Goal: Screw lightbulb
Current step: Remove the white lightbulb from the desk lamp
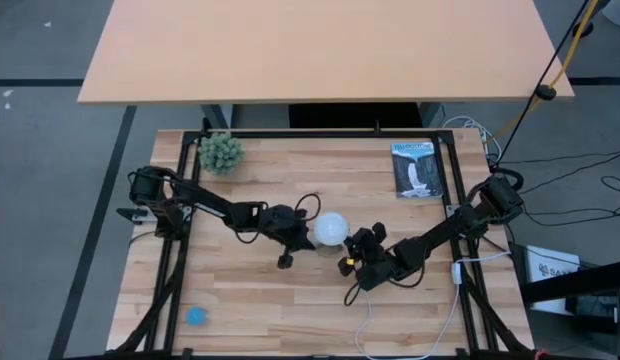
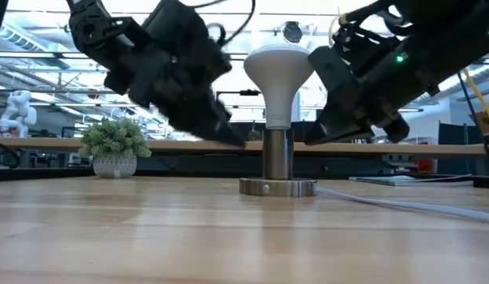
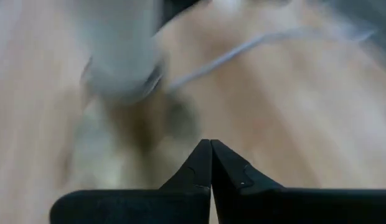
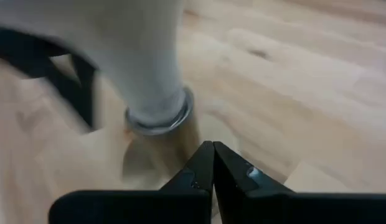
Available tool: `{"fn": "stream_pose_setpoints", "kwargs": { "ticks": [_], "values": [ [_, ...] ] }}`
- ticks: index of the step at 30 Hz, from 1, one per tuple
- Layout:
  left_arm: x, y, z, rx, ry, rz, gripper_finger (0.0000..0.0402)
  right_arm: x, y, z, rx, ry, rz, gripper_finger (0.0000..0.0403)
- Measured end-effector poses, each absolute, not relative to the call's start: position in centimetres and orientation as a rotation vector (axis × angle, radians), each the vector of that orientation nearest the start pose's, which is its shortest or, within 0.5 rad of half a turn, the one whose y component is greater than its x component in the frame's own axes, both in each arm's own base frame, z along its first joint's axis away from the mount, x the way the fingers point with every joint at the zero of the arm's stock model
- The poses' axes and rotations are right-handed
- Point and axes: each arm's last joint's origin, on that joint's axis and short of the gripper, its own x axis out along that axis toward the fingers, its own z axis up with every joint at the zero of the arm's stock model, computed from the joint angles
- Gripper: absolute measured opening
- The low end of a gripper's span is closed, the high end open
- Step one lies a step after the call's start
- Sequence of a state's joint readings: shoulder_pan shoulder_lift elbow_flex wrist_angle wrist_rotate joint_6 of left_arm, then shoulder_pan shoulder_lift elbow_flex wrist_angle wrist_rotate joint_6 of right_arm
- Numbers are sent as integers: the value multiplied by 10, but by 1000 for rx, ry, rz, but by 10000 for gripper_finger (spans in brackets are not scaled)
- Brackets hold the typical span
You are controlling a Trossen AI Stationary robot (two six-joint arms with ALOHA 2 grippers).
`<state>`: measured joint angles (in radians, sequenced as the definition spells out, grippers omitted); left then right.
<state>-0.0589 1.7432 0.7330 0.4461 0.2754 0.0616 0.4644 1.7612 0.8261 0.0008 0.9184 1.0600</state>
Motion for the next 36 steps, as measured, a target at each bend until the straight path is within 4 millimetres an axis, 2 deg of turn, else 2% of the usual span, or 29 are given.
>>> {"fn": "stream_pose_setpoints", "kwargs": {
  "ticks": [3, 6, 13, 17, 27, 30, 34, 36],
  "values": [
    [323, -18, 131, 7, 631, -248, 0, 290, 129, 133, 404, 429, -670, 0],
    [324, -5, 130, -11, 636, -163, 0, 291, 139, 137, 386, 422, -588, 0],
    [334, 17, 148, 5, 420, -62, 0, 298, 144, 146, 319, 370, -508, 0],
    [337, 15, 155, 53, 343, -122, 0, 302, 135, 146, 304, 368, -538, 0],
    [335, 1, 151, 47, 383, -216, 0, 302, 124, 143, 273, 366, -628, 0],
    [335, -7, 151, 29, 386, -273, 0, 300, 122, 141, 277, 352, -682, 0],
    [333, -21, 151, 6, 380, -432, 0, 294, 119, 136, 335, 373, -737, 0],
    [331, -28, 149, 7, 407, -445, 0, 291, 118, 133, 357, 390, -759, 0]
  ]
}}
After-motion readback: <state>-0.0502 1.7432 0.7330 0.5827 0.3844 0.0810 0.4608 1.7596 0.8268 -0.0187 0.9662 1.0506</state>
